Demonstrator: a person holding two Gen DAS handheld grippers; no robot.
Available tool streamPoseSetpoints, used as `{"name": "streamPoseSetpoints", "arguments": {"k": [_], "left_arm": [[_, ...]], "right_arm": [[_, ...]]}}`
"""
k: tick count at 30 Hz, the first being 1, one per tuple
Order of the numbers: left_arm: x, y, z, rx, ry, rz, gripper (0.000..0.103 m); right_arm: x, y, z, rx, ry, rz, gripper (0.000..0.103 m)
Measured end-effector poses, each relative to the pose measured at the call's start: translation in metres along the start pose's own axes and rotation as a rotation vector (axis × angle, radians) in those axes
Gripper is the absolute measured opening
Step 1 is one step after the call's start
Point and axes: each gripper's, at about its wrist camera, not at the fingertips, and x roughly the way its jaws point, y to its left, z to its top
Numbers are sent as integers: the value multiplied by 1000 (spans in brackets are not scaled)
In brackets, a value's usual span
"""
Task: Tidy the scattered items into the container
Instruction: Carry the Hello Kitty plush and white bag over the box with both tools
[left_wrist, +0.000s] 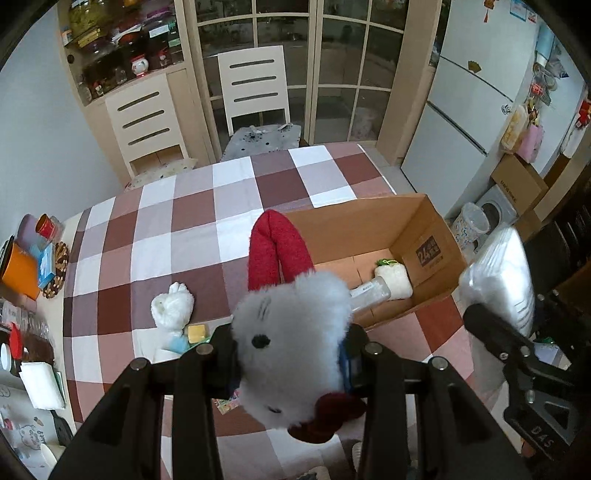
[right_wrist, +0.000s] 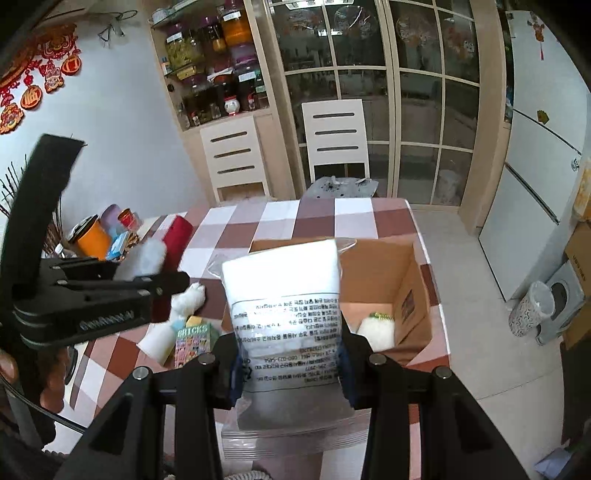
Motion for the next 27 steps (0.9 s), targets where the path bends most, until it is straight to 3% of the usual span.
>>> {"name": "streamPoseSetpoints", "arguments": {"k": [7, 27], "left_arm": [[15, -6, 9, 18, 31, 5, 40], [23, -25, 49, 80, -39, 21, 40]], "right_arm": [[8, -8, 12, 1, -9, -10, 40], [30, -28, 32, 8, -23, -34, 40]]}}
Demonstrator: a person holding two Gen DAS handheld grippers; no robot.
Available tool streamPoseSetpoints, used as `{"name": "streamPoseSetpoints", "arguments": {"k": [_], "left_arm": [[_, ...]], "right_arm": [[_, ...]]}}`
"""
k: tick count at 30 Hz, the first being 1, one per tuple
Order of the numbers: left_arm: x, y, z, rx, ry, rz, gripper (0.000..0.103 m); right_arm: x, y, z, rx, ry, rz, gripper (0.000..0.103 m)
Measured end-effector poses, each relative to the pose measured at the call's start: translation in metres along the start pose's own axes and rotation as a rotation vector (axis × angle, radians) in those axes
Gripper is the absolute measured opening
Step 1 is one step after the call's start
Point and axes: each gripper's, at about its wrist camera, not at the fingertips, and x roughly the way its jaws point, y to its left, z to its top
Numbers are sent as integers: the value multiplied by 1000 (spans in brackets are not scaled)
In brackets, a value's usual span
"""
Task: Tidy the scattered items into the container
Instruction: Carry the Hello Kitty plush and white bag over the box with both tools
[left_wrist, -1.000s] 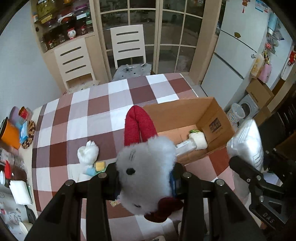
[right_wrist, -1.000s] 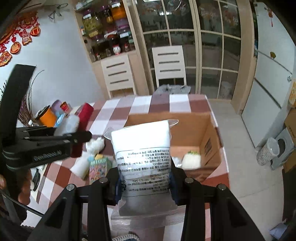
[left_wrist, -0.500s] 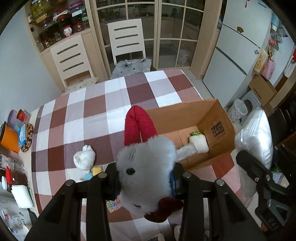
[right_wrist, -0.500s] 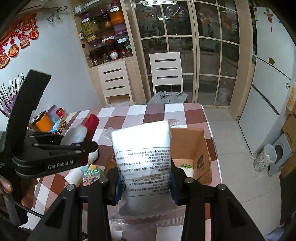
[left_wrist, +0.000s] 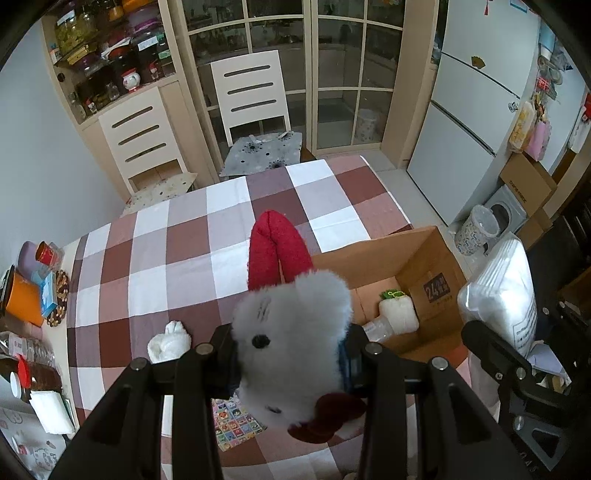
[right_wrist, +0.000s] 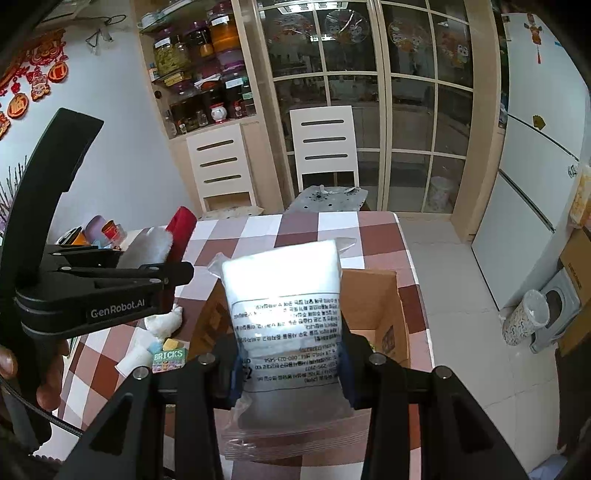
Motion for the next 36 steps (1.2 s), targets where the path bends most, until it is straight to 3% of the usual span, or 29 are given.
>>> {"name": "streamPoseSetpoints", "arguments": {"k": [16, 27, 36], "left_arm": [[16, -7, 3, 23, 30, -16, 40], [49, -12, 0, 42, 149, -55, 40], [59, -13, 4, 47, 166, -57, 40]], "right_arm": [[11, -11, 3, 22, 15, -12, 40], [36, -14, -2, 19, 93, -17, 40], [48, -16, 0, 17, 111, -9, 40]]}}
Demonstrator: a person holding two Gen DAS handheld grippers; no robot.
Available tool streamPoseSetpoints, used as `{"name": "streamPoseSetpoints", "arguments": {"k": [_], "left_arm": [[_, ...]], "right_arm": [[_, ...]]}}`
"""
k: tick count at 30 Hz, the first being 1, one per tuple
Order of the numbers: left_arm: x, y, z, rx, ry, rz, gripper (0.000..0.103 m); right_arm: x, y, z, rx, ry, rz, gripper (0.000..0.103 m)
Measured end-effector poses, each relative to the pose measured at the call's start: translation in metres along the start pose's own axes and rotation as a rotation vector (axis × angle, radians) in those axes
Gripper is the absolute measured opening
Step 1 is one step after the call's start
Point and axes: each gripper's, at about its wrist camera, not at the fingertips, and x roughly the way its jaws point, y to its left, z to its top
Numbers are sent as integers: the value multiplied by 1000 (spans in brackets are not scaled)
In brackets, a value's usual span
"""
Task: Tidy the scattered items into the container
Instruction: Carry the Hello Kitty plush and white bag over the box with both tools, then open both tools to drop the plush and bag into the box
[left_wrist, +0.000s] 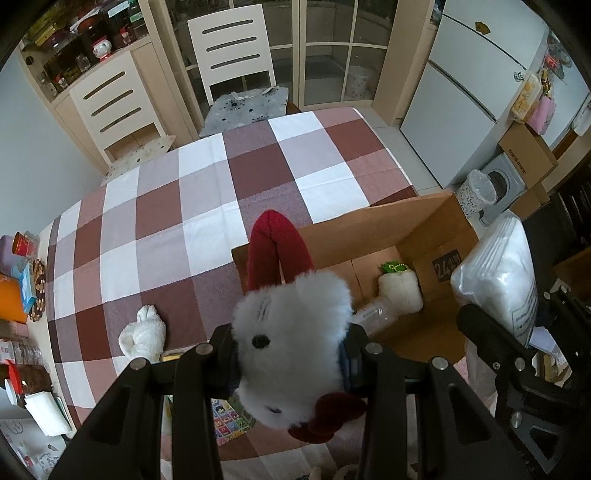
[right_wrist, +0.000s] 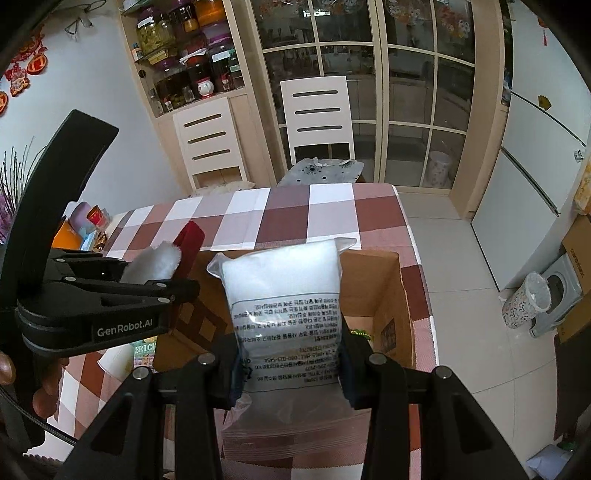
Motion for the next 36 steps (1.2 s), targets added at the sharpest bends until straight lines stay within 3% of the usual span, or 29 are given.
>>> {"name": "streamPoseSetpoints", "arguments": {"k": [21, 24, 25, 26, 27, 29, 32, 36], "left_arm": [[3, -6, 2, 28, 6, -4, 40], [4, -5, 2, 24, 5, -5, 46], [3, -5, 2, 20, -1, -6, 50], [1, -4, 2, 12, -11, -7, 65], [-1, -2, 3, 1, -24, -12, 84], [-6, 2, 3, -22, -47, -8, 94], [-11, 6, 6, -20, -70, -3, 94], [-10, 9, 7, -14, -55, 8, 94]], "right_arm": [[8, -3, 4, 4, 14, 6, 40], [11, -3, 5, 4, 18, 4, 40], [12, -3, 5, 0, 23, 8, 45], [15, -1, 6, -11, 33, 16, 49], [17, 0, 7, -21, 39, 17, 68], [16, 3, 8, -27, 13, -8, 103], [11, 6, 10, -41, -37, -26, 103], [11, 6, 10, -34, -38, -24, 103]]}}
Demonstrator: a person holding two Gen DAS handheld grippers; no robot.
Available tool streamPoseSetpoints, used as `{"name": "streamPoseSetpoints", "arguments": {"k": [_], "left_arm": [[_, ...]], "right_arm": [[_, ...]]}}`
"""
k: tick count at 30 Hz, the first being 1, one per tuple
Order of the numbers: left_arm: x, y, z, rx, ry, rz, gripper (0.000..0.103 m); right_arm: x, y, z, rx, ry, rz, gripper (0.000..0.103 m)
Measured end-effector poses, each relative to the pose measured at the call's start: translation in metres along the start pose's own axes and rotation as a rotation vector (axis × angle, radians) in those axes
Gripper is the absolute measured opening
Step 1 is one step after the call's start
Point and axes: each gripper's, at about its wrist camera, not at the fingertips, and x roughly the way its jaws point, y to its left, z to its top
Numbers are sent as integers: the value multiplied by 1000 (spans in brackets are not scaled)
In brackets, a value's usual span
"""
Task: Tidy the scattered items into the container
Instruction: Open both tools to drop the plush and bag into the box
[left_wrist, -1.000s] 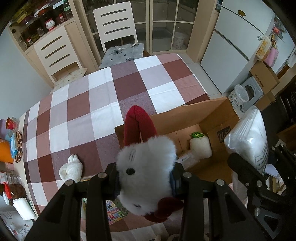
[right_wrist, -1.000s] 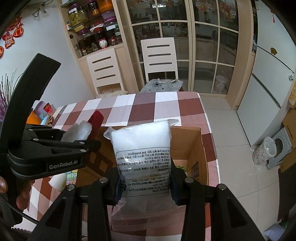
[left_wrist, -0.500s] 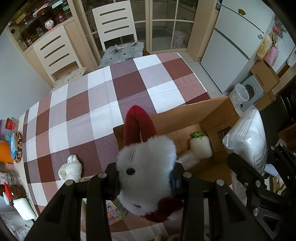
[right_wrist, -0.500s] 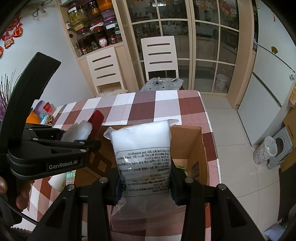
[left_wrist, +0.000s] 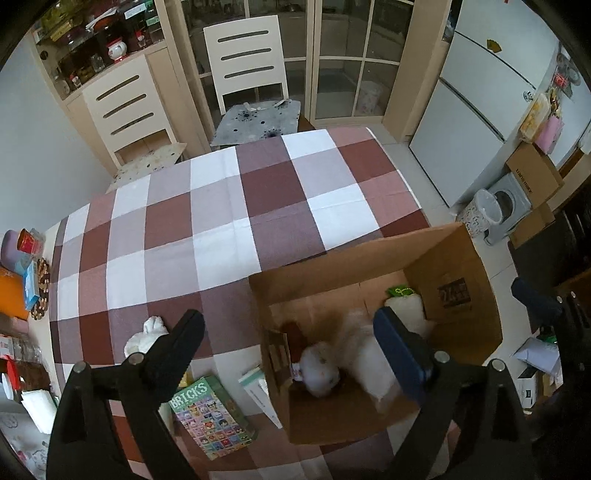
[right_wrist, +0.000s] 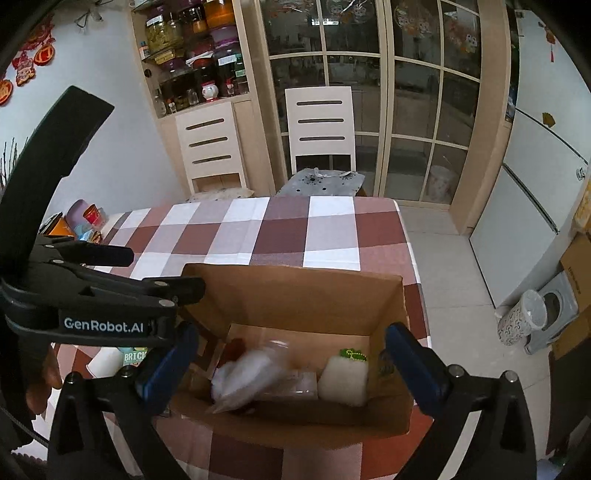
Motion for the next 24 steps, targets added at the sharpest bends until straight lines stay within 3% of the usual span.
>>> {"name": "streamPoseSetpoints", "arguments": {"k": [10, 24], "left_arm": [[-1, 1, -6, -2, 21, 14, 94], [-24, -6, -22, 21, -9, 21, 94]], "right_arm": [[-9, -3, -2, 21, -19, 5, 103], [-30, -1, -10, 26, -34, 9, 103]]}}
